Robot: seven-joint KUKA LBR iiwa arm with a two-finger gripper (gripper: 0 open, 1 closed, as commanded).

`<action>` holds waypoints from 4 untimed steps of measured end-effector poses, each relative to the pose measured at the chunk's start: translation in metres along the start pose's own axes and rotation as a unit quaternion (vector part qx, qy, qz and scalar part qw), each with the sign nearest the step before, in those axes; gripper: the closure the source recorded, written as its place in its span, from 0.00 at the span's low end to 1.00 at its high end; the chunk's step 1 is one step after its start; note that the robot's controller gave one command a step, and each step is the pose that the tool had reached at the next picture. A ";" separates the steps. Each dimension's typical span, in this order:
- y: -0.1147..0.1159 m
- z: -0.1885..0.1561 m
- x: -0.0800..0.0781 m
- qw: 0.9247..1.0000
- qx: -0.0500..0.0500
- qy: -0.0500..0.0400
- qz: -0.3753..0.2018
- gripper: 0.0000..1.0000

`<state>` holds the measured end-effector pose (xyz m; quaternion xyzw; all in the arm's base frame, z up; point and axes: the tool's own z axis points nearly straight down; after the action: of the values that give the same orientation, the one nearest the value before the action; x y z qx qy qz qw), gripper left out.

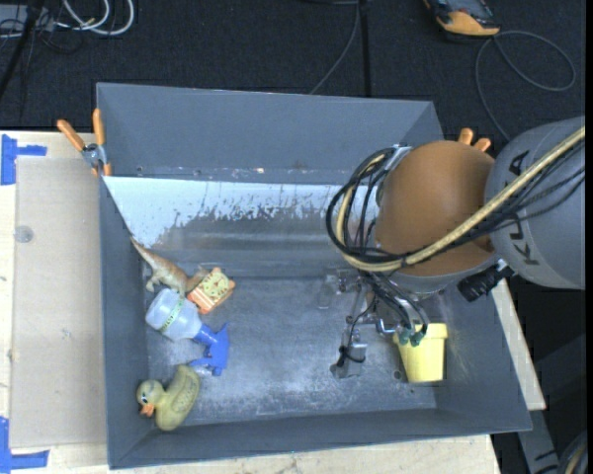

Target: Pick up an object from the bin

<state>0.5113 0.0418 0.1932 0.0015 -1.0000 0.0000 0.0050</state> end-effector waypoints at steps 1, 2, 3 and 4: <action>0.000 -0.004 -0.002 1.000 0.000 -0.004 0.001 0.00; 0.026 0.023 -0.009 1.000 0.001 -0.006 -0.030 0.00; 0.026 0.051 0.000 1.000 -0.001 -0.002 -0.016 0.00; 0.028 0.025 -0.001 0.997 0.001 0.001 0.081 0.00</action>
Offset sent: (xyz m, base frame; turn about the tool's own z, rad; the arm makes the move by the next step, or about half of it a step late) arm 0.0185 0.0995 -0.0977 -0.2195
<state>0.5125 0.0697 0.1680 -0.0794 -0.9968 0.0011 0.0064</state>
